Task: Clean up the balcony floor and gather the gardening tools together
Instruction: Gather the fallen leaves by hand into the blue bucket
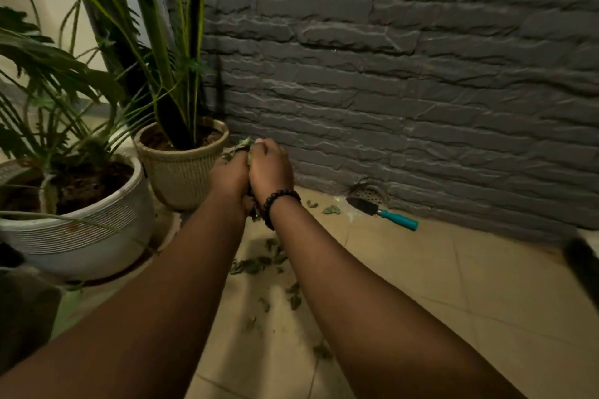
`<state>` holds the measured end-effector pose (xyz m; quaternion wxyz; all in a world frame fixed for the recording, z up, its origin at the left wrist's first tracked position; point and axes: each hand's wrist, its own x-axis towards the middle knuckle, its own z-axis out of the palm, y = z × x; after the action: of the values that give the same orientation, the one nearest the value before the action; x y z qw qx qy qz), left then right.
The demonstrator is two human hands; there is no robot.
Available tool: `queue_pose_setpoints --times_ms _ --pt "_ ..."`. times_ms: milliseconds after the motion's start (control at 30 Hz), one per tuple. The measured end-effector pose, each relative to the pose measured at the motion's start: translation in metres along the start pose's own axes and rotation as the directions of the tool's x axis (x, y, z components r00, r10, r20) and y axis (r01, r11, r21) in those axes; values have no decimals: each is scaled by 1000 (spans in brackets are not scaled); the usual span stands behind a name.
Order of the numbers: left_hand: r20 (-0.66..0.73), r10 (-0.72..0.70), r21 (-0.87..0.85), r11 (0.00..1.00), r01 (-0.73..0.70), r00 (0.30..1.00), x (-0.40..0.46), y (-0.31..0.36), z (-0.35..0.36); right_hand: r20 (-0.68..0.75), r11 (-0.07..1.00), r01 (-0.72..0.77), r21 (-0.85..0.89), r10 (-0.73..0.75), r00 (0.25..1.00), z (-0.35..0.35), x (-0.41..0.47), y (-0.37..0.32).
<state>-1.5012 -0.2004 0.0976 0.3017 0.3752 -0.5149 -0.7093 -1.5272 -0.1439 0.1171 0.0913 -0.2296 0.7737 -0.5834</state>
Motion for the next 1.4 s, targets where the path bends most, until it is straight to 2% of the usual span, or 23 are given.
queue_pose_setpoints --times_ms 100,167,333,400,433,467,533,600,667,700,767,833,900,1000,1033,1100,1167,1200,1233,1267,1300,1333,1400 --pt "117 -21 -122 992 36 993 6 1 7 -38 990 63 -126 -68 997 2 10 -6" --pt "227 -44 -280 954 108 973 8 2 8 -64 973 85 -214 -101 993 7 14 -9" --pt "316 -73 -561 790 248 946 14 6 -4 -18 901 265 -344 -288 957 25 16 -15" --pt "291 -87 -593 765 251 953 16 12 -10 10 866 288 -410 -311 950 34 15 -19" --pt "338 -107 -661 680 317 935 15 16 -14 18 849 280 -448 -305 952 37 12 -22" --pt "352 -91 -692 645 324 932 12 18 -17 19 837 265 -479 -292 956 39 11 -25" --pt "332 -104 -651 693 308 938 12 18 -25 8 846 215 -489 -242 970 46 11 -27" --pt "201 -58 -476 866 150 978 11 18 -36 10 903 133 -409 -141 990 56 12 -26" --pt "186 -40 -466 876 124 982 21 16 -54 86 960 68 -273 -46 995 72 11 -26" --pt "164 -28 -382 920 90 986 26 13 -62 142 973 44 -226 -12 990 81 10 -26" --pt "61 -80 -259 961 93 995 38 5 -81 252 984 -27 -176 72 965 97 5 -24" --pt "22 -120 -233 965 122 993 40 0 -97 319 987 -136 -90 158 934 108 0 -19" --pt "-98 -149 -225 966 124 984 67 -20 -114 294 958 -264 110 222 930 112 2 -11" --pt "-145 -164 -229 965 128 976 81 -36 -141 216 760 -445 473 389 896 108 14 35" --pt "-134 -182 -249 958 145 974 69 -33 -146 150 738 -480 473 470 870 104 12 56" --pt "-185 -207 -250 955 158 961 65 -37 -158 0 836 -507 208 519 855 96 -3 104" --pt "-249 -202 -210 966 151 947 69 -44 -167 -22 897 -422 -130 423 906 91 -34 152" --pt "-271 -201 -188 970 154 941 72 -47 -172 52 909 -319 -270 345 937 89 -52 174" --pt "-296 -200 -168 974 156 934 74 -48 -175 174 898 -145 -415 234 957 89 -72 193" --pt "-317 -200 -153 976 158 927 77 -50 -179 357 829 108 -548 115 927 92 -91 212" --pt "-335 -201 -139 977 162 920 80 -51 -182 528 709 370 -600 4 849 98 -105 229" --pt "-350 -198 -129 978 163 916 82 -52 -186 659 613 561 -556 -87 747 106 -117 244" --pt "-371 -193 -124 980 158 908 84 -53 -193 821 536 746 -395 -159 549 131 -135 259"
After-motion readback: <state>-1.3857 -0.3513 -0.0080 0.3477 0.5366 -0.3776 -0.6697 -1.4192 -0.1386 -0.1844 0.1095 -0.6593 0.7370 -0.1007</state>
